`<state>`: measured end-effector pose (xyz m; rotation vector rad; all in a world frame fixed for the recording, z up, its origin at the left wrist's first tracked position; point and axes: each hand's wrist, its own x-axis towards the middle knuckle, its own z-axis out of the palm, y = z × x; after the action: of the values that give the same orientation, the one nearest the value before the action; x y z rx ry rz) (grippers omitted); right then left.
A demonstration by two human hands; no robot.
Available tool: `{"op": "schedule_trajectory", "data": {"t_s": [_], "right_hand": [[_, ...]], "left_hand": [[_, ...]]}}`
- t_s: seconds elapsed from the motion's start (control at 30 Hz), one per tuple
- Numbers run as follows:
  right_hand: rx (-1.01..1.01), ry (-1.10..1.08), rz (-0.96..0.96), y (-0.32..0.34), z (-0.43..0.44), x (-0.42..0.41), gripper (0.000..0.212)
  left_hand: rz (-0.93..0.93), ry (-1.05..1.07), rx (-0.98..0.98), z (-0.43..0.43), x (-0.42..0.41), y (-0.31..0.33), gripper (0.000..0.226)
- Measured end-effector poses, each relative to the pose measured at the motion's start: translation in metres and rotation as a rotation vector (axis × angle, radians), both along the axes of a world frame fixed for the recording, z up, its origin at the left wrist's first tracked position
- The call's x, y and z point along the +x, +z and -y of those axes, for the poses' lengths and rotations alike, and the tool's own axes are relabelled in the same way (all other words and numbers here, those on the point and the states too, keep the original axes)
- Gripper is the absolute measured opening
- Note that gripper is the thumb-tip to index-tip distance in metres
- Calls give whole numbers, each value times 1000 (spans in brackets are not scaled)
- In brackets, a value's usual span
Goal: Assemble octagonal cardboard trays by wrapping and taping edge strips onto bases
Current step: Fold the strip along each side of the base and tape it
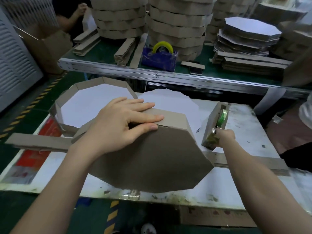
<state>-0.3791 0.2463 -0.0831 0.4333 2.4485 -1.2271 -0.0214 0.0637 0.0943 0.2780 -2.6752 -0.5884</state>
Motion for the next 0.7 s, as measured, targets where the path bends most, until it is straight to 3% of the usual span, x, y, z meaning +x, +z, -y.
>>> {"op": "schedule_trajectory", "data": {"t_s": [0.23, 0.37, 0.47, 0.57, 0.7], "right_hand": [[-242, -97, 78, 9, 5, -5, 35], [-535, -383, 33, 13, 11, 5, 16], [-686, -513, -29, 10, 9, 23, 18], [-741, -513, -32, -11, -2, 43, 19], [-622, -367, -111, -36, -14, 59, 20]], "left_hand": [[-24, 31, -39, -6, -8, -1, 37], [-51, 42, -64, -9, -10, -2, 35], [-64, 61, -75, -10, -11, -2, 32], [-59, 67, -78, -10, -13, -2, 33], [-44, 70, -86, -10, -16, -2, 34]]}}
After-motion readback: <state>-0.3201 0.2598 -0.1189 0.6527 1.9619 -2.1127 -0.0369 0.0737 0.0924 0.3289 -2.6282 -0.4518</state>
